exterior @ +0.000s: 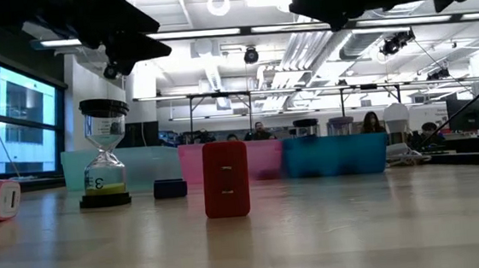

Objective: Pick & Place Office items
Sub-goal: Put the dark blue digital clock into the pink bin

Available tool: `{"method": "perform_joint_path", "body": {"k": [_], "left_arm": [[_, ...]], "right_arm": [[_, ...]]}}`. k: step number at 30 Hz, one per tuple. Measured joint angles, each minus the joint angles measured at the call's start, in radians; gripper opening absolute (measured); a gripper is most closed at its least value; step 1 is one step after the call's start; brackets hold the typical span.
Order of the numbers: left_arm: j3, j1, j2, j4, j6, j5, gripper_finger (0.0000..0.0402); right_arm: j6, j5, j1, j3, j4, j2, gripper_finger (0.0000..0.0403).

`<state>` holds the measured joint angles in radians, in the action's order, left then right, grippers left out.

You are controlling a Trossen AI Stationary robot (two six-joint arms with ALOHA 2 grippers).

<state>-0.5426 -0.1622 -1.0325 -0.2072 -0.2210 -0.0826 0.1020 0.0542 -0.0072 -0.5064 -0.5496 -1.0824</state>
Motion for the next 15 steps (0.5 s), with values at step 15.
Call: {"method": "perform_joint_path", "body": {"k": [15], "left_arm": [[0.0, 0.0, 0.0, -0.003, 0.115, 0.105, 0.0227]], "right_arm": [[0.006, 0.104, 0.135, 0.0, 0.021, 0.0, 0.0253]]}}
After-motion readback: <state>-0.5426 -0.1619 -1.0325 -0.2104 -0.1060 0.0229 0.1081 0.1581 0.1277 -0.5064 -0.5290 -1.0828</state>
